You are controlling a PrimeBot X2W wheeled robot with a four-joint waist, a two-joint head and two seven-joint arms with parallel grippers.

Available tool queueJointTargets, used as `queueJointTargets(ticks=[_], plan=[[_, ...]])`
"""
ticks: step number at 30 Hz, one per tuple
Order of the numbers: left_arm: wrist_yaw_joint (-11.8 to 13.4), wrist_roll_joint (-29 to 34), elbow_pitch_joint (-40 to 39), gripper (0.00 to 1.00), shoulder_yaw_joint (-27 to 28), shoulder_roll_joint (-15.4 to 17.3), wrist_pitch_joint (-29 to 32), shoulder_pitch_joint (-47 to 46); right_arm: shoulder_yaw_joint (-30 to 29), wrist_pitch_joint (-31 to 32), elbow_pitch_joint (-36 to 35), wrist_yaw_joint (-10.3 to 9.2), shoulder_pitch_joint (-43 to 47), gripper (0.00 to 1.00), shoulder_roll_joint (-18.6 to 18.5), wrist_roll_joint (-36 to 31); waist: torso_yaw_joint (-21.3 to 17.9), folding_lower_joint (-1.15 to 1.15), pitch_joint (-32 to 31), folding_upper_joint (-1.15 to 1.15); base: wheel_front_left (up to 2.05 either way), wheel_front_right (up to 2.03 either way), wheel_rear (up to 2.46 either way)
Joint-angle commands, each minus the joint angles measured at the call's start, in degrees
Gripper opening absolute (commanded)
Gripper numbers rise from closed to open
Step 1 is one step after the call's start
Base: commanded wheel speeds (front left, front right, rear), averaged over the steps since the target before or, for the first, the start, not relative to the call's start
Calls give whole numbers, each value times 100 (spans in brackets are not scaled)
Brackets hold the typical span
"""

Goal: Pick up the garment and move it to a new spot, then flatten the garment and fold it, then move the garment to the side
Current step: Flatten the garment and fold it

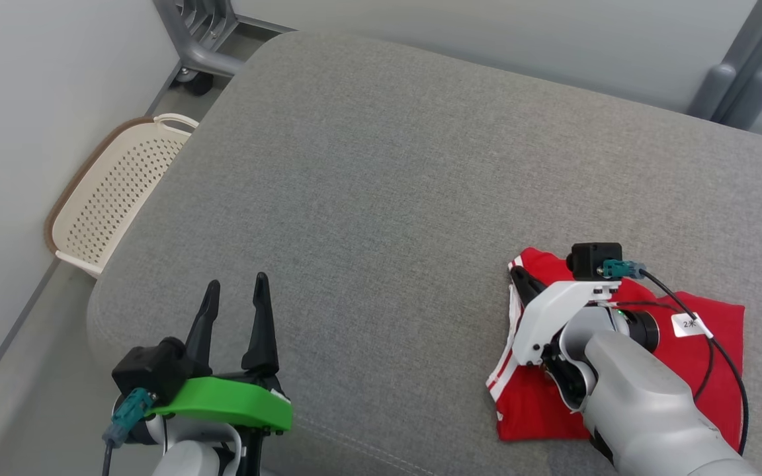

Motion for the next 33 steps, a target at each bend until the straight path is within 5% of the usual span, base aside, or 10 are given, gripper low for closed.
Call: queueJointTargets(ticks=[1, 14, 16, 17, 18, 19, 20, 21, 33], plan=[[13, -2, -7, 100, 35, -23, -40, 13, 79, -100, -3, 2, -94, 0, -30, 54, -92, 0, -14, 0, 0, 0, 0], [42, 98, -124, 100, 88, 56, -33, 141, 153, -645, -511, 1, -386, 0, -193, 88, -1166, 0, -292, 0, 0, 0, 0], [57, 112, -155, 100, 90, 79, -19, 158, 58, -669, -653, 2, -296, 24, -278, 31, -1364, 0, -338, 0, 0, 0, 0], [57, 112, -155, 100, 90, 79, -19, 158, 58, -669, -653, 2, -296, 24, -278, 31, -1364, 0, -338, 0, 0, 0, 0], [69, 119, -169, 100, 93, 95, -12, 168, 5, -674, -724, 1, -236, 36, -315, 6, -1463, 0, -362, 0, 0, 0, 0], [86, 121, -185, 100, 95, 109, -16, 180, -53, -680, -797, 1, -186, 54, -365, -35, -1561, 0, -385, 0, 0, 0, 0], [87, 127, -202, 100, 94, 119, -5, 185, -130, -675, -890, 2, -142, 91, -425, -72, -1648, 0, -403, 0, 0, 0, 0], [101, 132, -223, 100, 88, 131, 6, 196, -210, -675, -989, 1, -96, 100, -481, -131, -1734, 0, -420, 0, 0, 0, 0], [211, 133, -391, 100, 93, 216, 84, 282, -1123, -550, -1995, 2, 948, 100, -884, -773, -2426, 0, -535, 0, 0, 0, 0]])
